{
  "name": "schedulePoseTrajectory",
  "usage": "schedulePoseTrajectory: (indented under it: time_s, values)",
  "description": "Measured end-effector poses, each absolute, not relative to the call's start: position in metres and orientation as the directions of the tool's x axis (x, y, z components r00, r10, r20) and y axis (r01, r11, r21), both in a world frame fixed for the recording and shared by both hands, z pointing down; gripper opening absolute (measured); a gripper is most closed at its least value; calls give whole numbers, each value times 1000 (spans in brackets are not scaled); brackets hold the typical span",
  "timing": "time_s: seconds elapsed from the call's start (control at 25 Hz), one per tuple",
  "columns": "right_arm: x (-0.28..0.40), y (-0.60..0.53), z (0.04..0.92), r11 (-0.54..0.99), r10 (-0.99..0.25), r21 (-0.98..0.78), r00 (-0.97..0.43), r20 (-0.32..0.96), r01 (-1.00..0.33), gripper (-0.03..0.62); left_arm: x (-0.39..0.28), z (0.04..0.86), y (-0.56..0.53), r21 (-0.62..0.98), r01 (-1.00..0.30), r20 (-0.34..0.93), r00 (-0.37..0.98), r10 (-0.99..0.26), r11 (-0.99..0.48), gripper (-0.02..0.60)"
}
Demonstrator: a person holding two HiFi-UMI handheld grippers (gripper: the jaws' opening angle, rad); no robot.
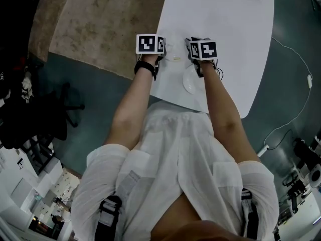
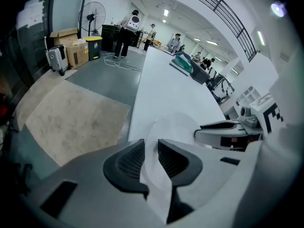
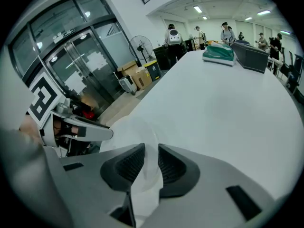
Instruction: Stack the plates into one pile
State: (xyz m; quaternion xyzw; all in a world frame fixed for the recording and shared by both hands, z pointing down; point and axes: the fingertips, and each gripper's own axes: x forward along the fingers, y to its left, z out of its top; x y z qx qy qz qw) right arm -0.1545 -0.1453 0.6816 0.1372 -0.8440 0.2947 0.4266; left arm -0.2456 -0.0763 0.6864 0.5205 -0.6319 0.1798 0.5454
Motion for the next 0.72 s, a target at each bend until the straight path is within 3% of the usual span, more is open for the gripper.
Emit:
schedulePoseTrajectory:
  time_s: [0.16,0.48,0.72]
  values:
    - [-156,-144,681,819,11,-350,-597,802,-455,111,-245,690,-74,328,-865,879,132,-458,380,97]
    - [-154,-150,671,848,-29,-302,-609,792,-434,127,-246,687,-80,267,-911,876,94,-473,313,220]
    - [-143,-158,656,850,-57,-296,-634,771,-437,139,-247,664,-88,250,-925,846,65,-530,287,230]
